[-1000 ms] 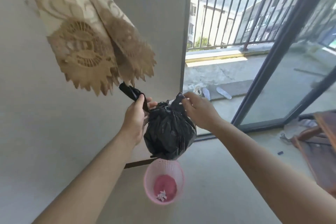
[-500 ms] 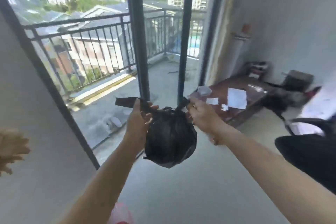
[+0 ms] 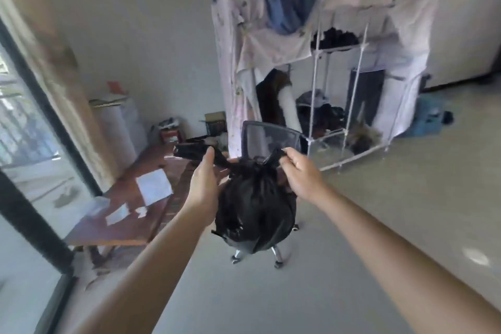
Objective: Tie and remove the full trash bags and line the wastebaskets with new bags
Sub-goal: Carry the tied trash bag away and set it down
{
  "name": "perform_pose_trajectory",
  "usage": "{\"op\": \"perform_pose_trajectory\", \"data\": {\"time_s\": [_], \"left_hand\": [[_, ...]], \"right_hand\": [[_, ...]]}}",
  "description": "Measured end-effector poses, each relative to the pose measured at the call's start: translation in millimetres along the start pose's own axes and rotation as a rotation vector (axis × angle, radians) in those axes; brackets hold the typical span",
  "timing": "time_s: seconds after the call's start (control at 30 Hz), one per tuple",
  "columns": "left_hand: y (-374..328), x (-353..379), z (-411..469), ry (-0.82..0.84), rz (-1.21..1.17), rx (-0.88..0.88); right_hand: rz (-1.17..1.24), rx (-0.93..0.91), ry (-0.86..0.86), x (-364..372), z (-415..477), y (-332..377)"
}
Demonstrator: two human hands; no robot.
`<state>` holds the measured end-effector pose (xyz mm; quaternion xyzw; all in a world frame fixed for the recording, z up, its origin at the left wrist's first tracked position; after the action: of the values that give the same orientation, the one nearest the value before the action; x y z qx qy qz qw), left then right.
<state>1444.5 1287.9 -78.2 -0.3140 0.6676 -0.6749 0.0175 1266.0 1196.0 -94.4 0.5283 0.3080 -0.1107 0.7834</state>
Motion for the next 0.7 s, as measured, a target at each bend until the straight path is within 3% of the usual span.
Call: {"op": "perform_pose_trajectory", "data": {"time_s": [0.23, 0.7], "left_hand": [[101, 206, 107, 0.239, 0.025, -0.138], [232, 474, 372, 0.636, 0.193, -0.32]], "right_hand": [[-0.008, 0.251, -0.125, -157, 47, -142], [-0.059, 0.521, -0.361, -306, 255, -358]]}}
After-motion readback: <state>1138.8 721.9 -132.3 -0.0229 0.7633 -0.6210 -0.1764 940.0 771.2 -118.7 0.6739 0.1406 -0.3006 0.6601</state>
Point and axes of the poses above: each hand's wrist, its own z-axis towards the middle knuckle, its own x-axis out of the palm, y = z × x, the point moved 2 cm from there along z, towards the middle knuckle, and after that the axes turned 5 degrees about -z, right-handed, at the moved point
